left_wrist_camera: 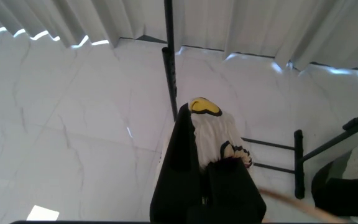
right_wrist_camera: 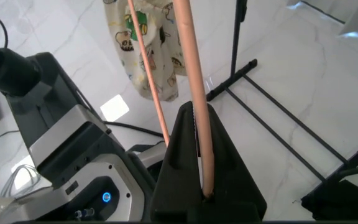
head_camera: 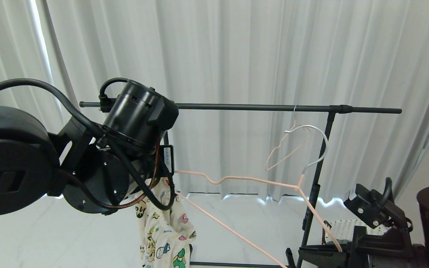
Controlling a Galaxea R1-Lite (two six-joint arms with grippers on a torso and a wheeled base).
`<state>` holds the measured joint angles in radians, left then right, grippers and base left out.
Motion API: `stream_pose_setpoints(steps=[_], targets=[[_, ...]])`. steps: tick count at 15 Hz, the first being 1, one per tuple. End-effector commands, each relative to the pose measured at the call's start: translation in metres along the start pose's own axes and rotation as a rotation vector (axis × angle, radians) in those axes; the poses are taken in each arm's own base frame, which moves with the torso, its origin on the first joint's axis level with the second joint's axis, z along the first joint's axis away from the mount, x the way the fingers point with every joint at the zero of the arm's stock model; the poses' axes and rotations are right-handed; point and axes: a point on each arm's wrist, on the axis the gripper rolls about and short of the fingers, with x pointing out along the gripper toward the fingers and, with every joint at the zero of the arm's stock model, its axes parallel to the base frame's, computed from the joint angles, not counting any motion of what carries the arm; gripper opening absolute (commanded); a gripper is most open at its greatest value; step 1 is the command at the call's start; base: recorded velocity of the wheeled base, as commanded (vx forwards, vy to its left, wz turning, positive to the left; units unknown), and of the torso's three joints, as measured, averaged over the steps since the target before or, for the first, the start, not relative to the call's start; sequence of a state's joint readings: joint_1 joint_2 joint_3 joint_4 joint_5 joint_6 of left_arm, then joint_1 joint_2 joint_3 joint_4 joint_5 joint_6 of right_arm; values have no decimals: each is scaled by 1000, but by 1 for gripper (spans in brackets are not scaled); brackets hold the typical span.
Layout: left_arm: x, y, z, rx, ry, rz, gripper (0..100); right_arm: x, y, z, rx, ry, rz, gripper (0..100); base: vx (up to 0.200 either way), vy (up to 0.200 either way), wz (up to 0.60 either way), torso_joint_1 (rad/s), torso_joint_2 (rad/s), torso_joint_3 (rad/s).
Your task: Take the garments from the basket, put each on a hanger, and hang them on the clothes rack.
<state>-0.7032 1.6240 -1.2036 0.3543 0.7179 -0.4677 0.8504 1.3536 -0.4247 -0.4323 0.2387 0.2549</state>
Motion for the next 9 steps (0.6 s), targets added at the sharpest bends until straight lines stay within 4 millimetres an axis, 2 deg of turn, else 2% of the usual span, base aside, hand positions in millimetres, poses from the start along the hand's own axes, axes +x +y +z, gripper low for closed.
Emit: stream_pose_setpoints(steps=[1, 6, 9], targets=[[-1, 0, 0, -1, -2, -3, 0, 4, -2, 3, 4, 5, -5, 0, 0, 0, 0, 0, 0, 0], [4, -6, 2, -30, -13, 21, 0, 26, 2, 25, -12, -13, 5, 0, 0, 0, 0, 0, 0, 0], [1, -10, 2, -28, -21, 14, 0, 38, 0, 26, -10, 1, -42, 0, 0, 0, 0, 0, 0, 0]])
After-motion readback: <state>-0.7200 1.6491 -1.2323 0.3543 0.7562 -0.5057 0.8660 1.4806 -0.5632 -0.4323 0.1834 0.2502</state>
